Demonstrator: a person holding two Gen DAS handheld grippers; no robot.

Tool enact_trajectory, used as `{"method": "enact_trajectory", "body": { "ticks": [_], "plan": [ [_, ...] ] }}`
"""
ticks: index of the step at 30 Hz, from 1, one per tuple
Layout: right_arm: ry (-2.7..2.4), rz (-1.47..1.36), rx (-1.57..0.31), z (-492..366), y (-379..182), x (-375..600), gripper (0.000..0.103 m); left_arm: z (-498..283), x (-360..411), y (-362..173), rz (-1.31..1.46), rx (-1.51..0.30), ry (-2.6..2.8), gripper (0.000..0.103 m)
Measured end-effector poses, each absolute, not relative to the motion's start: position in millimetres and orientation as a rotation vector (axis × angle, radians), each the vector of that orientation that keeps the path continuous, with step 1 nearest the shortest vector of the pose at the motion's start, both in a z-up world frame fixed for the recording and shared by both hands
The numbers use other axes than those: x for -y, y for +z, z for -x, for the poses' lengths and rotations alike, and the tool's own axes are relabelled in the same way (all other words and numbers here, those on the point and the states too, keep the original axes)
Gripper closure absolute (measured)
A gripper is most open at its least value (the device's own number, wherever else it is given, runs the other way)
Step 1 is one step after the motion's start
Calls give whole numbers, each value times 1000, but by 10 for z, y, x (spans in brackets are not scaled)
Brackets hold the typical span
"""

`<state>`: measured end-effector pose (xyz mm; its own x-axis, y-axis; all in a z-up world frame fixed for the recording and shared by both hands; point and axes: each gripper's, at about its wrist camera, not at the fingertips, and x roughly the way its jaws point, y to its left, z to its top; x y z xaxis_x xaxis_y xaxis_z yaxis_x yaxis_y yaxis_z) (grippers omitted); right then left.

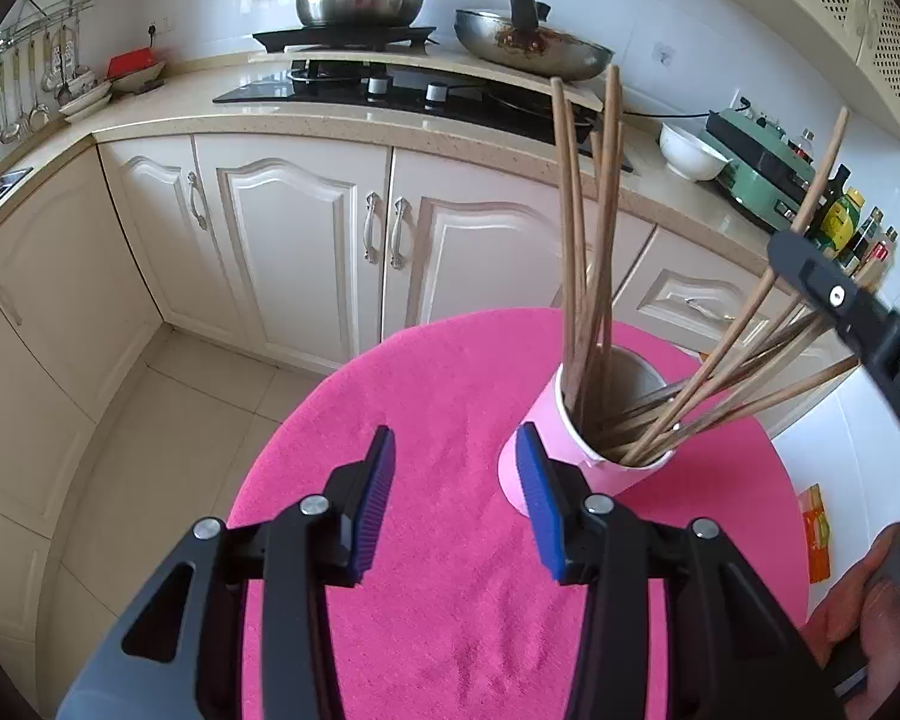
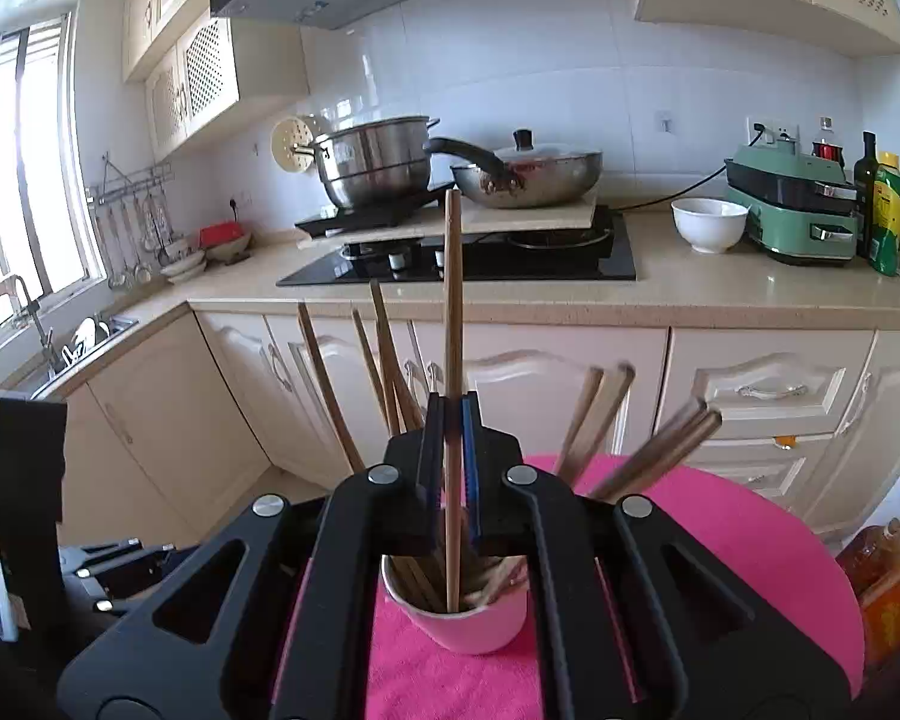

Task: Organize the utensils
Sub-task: 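Open the left tool to drop its chopstick while the right tool lowers its own in, then open the right tool to release its chopstick into the pink cup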

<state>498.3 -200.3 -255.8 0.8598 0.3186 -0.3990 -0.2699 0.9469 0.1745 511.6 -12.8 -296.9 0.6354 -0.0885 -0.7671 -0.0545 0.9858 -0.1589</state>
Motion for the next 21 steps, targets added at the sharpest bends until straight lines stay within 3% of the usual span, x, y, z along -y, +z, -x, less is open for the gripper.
{"method": "enact_trajectory", "body": {
  "ticks": [21],
  "plan": [
    [295, 40, -513, -4841, -2941, 1825, 97, -5036, 178, -2979, 148, -886, -21, 61]
  ]
}}
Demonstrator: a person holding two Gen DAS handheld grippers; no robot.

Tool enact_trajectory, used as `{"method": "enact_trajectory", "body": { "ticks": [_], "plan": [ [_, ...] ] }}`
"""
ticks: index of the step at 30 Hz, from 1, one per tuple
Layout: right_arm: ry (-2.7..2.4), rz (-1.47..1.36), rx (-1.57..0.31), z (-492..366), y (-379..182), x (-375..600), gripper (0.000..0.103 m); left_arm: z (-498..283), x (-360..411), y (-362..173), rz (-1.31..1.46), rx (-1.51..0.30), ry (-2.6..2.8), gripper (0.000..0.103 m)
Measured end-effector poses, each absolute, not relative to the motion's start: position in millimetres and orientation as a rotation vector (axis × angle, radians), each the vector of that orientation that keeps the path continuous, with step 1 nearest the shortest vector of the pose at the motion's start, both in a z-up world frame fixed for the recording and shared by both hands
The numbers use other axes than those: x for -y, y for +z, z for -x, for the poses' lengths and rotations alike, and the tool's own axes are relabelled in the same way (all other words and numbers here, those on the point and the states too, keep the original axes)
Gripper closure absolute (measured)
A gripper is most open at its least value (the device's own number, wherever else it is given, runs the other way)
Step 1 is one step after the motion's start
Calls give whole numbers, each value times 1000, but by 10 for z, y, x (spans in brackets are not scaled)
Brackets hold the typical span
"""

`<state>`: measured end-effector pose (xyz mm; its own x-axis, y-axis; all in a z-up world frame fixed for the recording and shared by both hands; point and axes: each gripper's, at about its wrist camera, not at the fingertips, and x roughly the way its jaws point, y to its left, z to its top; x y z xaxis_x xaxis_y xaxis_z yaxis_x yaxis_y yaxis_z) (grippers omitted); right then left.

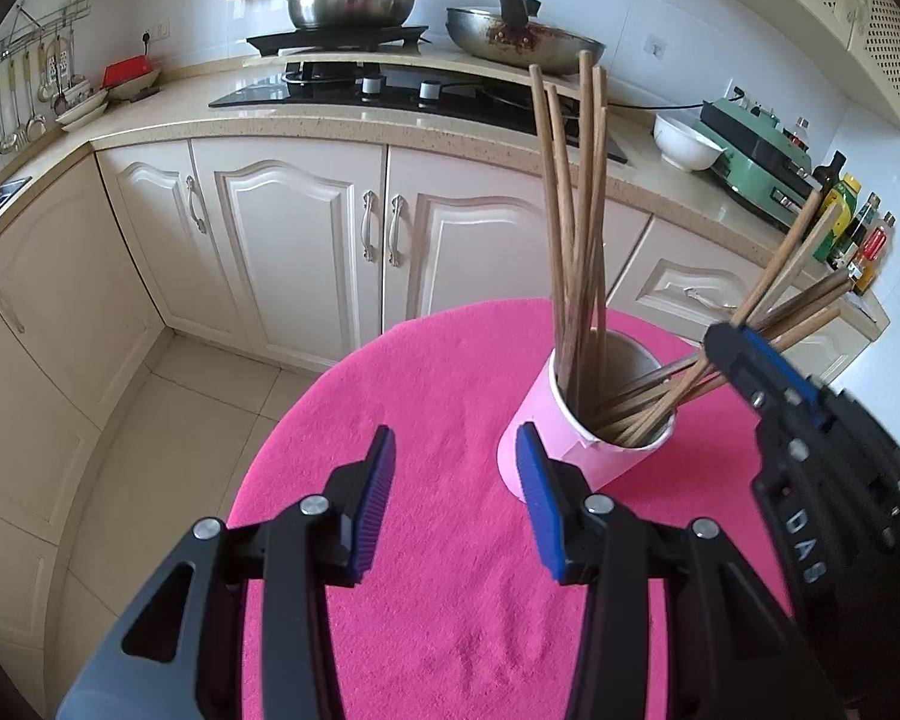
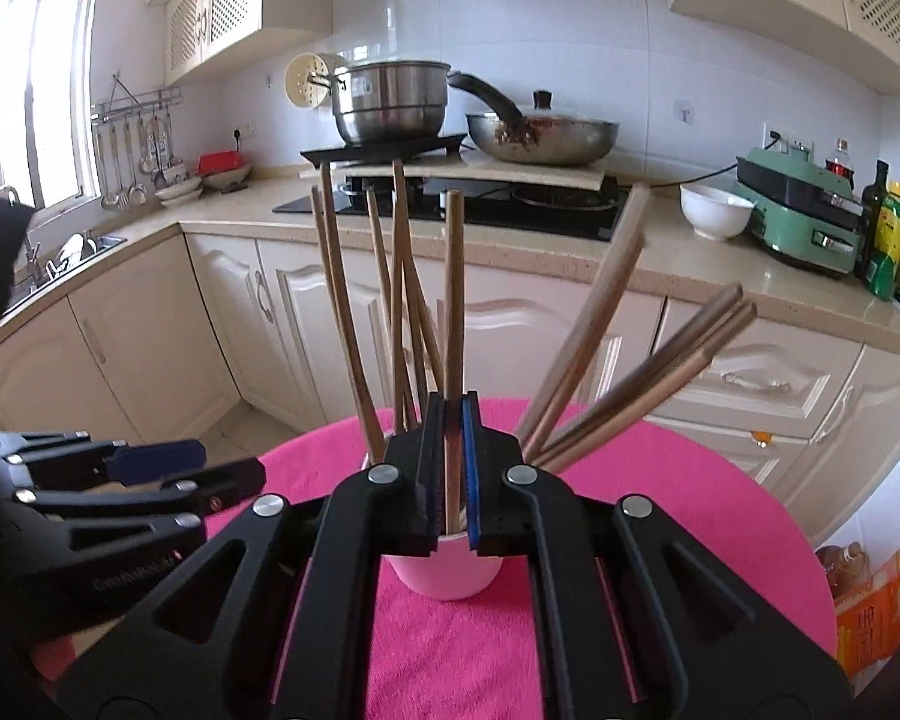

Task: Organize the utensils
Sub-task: 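Open the right tool to release its chopstick into the pink cup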

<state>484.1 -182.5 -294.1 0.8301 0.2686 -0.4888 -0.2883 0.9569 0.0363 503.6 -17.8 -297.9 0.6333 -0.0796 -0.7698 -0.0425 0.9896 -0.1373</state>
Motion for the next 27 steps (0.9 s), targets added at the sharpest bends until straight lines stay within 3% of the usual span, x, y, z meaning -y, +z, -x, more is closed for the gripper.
{"method": "enact_trajectory", "body": {
  "ticks": [27],
  "plan": [
    [310, -145, -616, -4940, -2869, 2170, 96, -4961, 312, -2783, 144, -853, -11, 61]
  ]
}}
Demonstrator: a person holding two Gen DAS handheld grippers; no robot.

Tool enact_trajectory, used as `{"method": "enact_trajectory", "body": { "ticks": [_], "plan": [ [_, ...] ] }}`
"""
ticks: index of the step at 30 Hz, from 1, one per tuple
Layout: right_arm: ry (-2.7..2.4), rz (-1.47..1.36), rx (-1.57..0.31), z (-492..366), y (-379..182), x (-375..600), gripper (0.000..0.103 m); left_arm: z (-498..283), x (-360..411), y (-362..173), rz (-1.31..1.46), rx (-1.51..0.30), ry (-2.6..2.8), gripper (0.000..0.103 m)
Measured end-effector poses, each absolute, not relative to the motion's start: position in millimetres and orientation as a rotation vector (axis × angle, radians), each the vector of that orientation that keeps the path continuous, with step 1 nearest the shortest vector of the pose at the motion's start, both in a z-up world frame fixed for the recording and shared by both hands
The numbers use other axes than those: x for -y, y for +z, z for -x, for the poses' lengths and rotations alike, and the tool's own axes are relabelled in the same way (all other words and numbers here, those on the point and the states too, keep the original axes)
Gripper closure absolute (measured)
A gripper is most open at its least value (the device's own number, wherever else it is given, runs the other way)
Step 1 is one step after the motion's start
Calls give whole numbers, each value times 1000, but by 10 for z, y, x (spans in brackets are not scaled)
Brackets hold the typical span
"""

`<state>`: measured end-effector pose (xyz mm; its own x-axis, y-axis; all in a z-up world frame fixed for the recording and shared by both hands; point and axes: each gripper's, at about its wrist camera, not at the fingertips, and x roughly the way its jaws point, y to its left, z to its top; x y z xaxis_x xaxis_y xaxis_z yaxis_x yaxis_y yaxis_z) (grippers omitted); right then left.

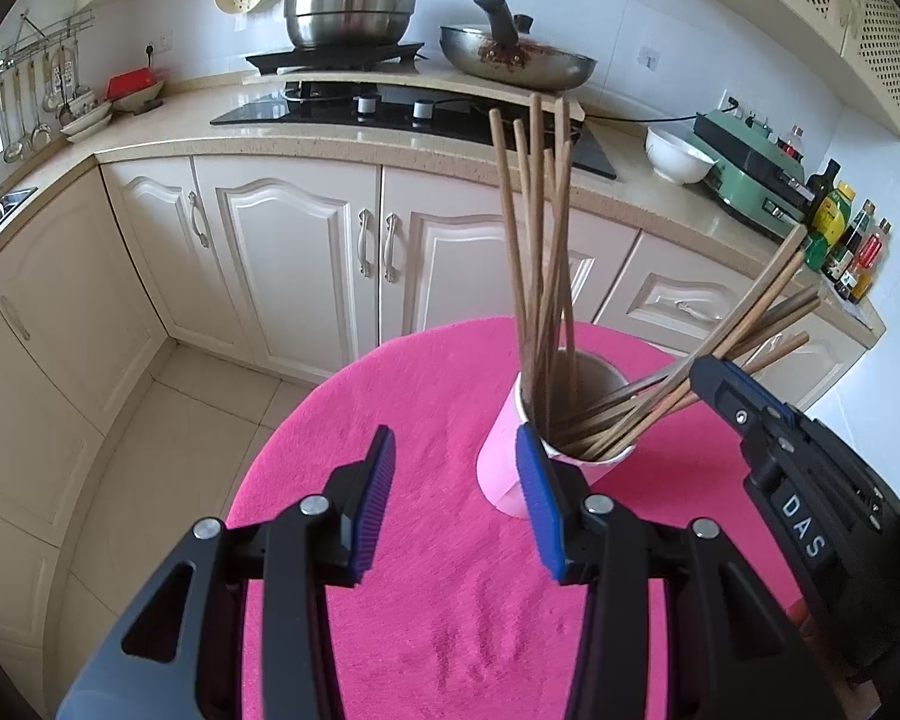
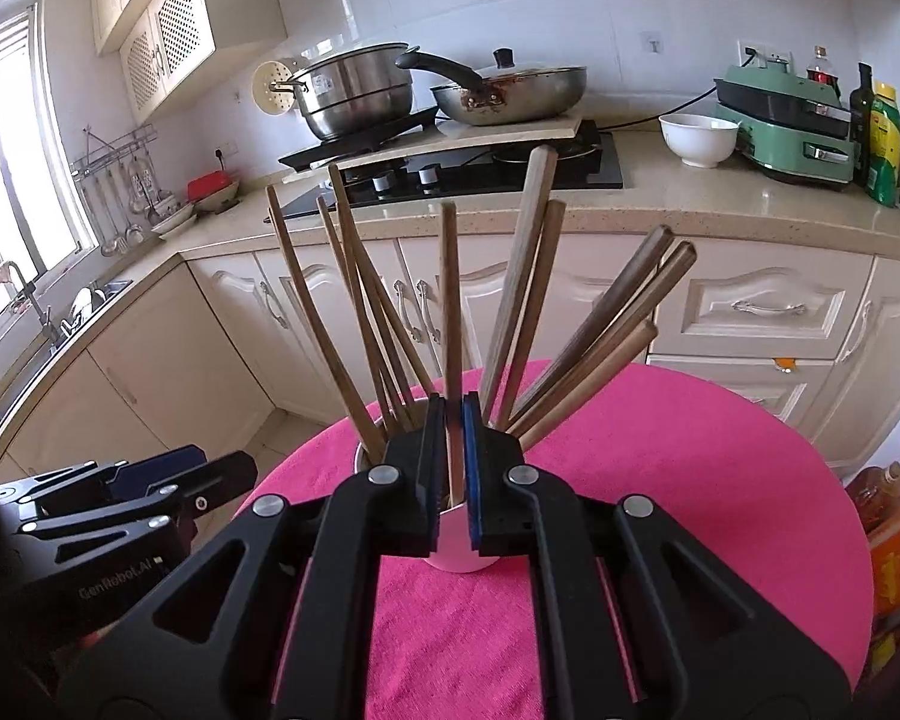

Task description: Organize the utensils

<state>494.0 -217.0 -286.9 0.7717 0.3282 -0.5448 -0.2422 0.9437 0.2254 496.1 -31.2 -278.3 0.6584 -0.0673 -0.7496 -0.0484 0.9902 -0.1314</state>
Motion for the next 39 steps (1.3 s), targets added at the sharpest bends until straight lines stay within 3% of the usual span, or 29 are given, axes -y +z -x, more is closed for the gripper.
{"method": "enact_trajectory", "body": {
  "ticks": [20, 27, 30, 32, 39],
  "plan": [
    [324, -139, -617, -4838, -2652, 2325, 95, -4960, 507, -2591, 118, -822, 4, 57],
    [317, -144, -599, -4638, -2531, 2401, 93, -4692, 608, -2387, 62, -707, 12, 57],
    [305, -146, -581, -4491, -2435, 2420, 75, -4529, 637, -2234, 38, -648, 8, 57],
    [290, -149, -554, -4334, -2338, 2430, 50, -4407, 635, -2125, 34, -615, -2, 55],
    [253, -124, -479, -3685, -2003, 2350, 47, -3809, 524, -1816, 37, -542, -15, 48]
  ]
}}
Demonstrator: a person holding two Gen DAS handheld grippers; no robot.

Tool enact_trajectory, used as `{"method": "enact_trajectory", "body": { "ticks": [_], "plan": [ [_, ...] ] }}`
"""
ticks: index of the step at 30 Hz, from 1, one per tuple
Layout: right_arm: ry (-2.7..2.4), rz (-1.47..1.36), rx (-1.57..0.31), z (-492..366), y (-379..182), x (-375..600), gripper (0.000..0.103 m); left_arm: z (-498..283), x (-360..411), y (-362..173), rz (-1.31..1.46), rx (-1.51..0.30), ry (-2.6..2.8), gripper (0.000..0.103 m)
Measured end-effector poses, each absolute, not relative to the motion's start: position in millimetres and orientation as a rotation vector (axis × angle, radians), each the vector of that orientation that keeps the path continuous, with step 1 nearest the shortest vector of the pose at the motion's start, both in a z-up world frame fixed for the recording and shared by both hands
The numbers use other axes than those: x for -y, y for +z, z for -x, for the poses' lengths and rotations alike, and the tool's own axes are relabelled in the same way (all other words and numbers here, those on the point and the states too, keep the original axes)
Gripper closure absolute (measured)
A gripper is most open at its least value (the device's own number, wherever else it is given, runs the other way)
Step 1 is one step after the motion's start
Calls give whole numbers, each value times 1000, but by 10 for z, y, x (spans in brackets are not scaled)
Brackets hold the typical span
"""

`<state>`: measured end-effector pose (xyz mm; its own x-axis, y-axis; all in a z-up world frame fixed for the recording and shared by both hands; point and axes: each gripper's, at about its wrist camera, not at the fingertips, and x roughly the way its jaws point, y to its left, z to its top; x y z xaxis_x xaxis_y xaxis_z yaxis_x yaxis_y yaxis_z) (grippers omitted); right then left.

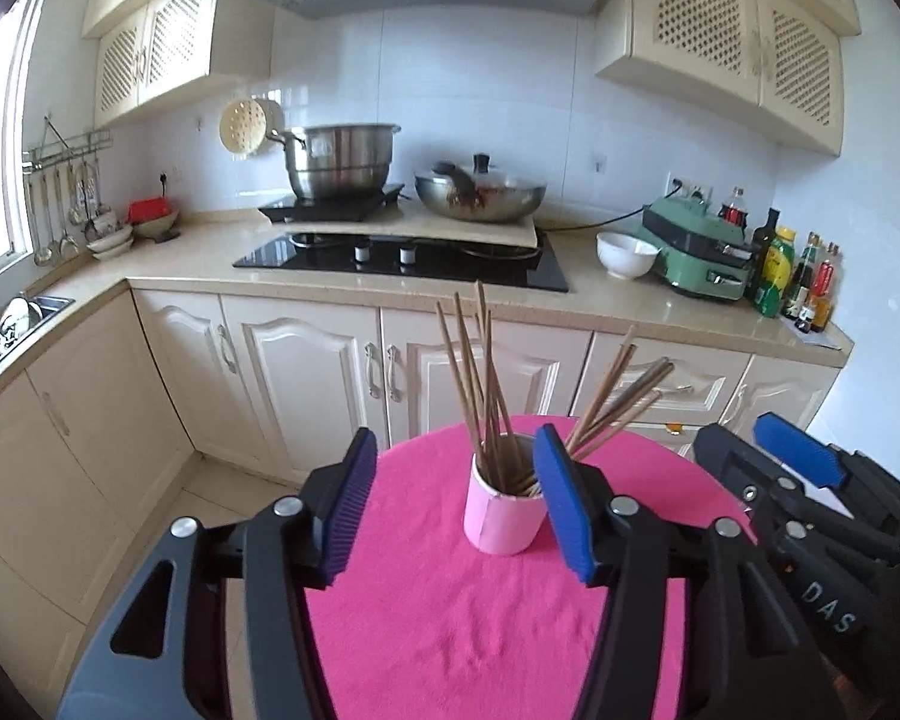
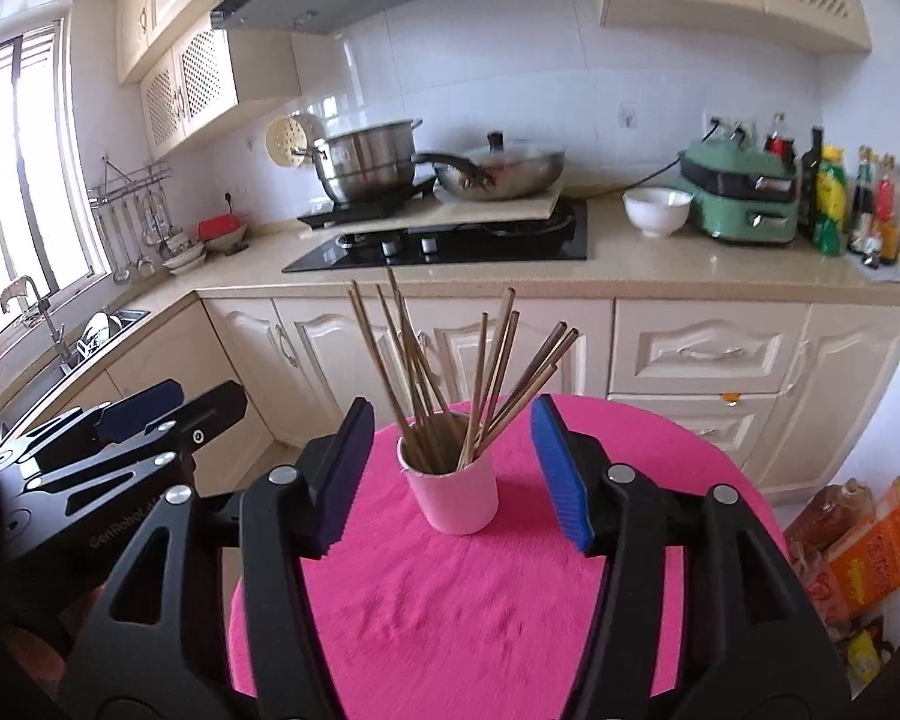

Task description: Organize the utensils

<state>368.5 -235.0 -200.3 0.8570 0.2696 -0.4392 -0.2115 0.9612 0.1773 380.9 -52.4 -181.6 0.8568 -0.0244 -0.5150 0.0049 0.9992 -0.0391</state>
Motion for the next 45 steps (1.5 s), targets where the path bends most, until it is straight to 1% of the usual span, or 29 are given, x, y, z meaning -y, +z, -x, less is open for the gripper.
{"method": "enact_trajectory", "body": {
  "ticks": [7, 12, 13, 18, 28, 45],
  "plan": [
    [195, -135, -410, -2768, -1660, 2172, 42, -2923, 305, -1482, 24, -477, -50, 42],
    [173, -125, -367, -2101, -1417, 1965, 39, -2261, 111, -1187, 17, -429, -65, 41],
    [166, -121, -359, -2000, -1375, 1938, 38, -2164, 88, -1148, 17, -425, -68, 40],
    [143, -108, -346, -1600, -1136, 1839, 36, -1757, -8, -901, 10, -403, -81, 40],
    [139, -87, -310, -1037, -749, 1784, 32, -1254, -76, -497, 13, -366, -73, 40],
    [168, -70, -291, -644, -497, 1795, 29, -799, -41, -127, -14, -303, -47, 38]
  ]
}}
